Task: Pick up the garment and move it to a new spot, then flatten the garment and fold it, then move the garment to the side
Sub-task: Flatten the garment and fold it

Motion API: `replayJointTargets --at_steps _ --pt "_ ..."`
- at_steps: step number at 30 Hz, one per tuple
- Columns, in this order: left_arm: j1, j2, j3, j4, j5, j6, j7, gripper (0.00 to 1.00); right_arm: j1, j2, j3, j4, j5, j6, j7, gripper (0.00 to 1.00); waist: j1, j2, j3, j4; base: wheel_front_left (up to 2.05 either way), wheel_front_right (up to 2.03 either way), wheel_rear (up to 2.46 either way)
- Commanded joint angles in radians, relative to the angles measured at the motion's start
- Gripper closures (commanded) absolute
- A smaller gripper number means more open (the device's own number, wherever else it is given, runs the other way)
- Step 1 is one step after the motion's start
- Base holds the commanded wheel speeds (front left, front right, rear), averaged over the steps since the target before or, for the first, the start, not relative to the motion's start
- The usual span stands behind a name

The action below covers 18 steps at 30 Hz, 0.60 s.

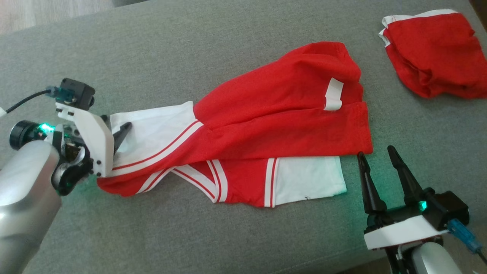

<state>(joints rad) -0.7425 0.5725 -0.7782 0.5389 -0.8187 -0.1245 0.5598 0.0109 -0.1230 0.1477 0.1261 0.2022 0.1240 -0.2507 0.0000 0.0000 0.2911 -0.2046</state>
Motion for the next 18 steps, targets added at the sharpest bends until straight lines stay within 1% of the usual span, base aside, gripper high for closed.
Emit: replayJointTargets --at_steps 1,2,5,6,8,14,18 --pt "-0.021 0.047 0.038 -0.008 -0.003 0.000 -0.009 0.13 -0.019 -0.004 0.017 -0.028 -0.004 0.007 -0.011 0.00 0.0000 0.0000 0.003 -0.002 0.00 0.00 0.00" --pt "-0.021 0.045 0.040 -0.007 -0.007 0.000 -0.016 0.44 -0.021 -0.004 0.018 -0.027 -0.004 0.007 -0.011 0.00 0.0000 0.0000 0.005 -0.003 0.00 0.00 0.00" --pt "-0.014 0.035 0.035 -0.005 -0.019 -0.001 -0.019 0.91 -0.025 -0.003 0.018 -0.027 -0.005 0.007 -0.011 0.00 0.0000 0.0000 0.008 -0.004 0.00 0.00 0.00" --pt "-0.013 0.034 0.034 -0.006 -0.022 -0.002 -0.023 1.00 -0.025 -0.003 0.017 -0.027 -0.006 0.007 -0.011 0.00 0.0000 0.0000 0.008 -0.004 0.00 0.00 0.00" --pt "-0.014 0.034 0.035 -0.012 -0.023 -0.003 -0.046 1.00 -0.025 -0.003 0.013 -0.027 -0.006 0.007 -0.011 0.00 0.0000 0.0000 0.007 -0.002 0.00 0.00 0.00" --pt "-0.039 0.052 0.051 -0.021 0.029 -0.004 -0.207 1.00 -0.040 -0.018 0.002 -0.015 -0.002 0.007 -0.011 0.00 0.0000 0.0000 -0.008 0.015 0.00 0.00 0.00" --pt "-0.055 0.054 0.058 -0.031 0.043 -0.004 -0.279 1.00 -0.068 -0.036 0.005 0.031 0.022 0.007 -0.011 0.00 0.0000 0.0000 -0.017 0.029 0.00 0.00 0.00"
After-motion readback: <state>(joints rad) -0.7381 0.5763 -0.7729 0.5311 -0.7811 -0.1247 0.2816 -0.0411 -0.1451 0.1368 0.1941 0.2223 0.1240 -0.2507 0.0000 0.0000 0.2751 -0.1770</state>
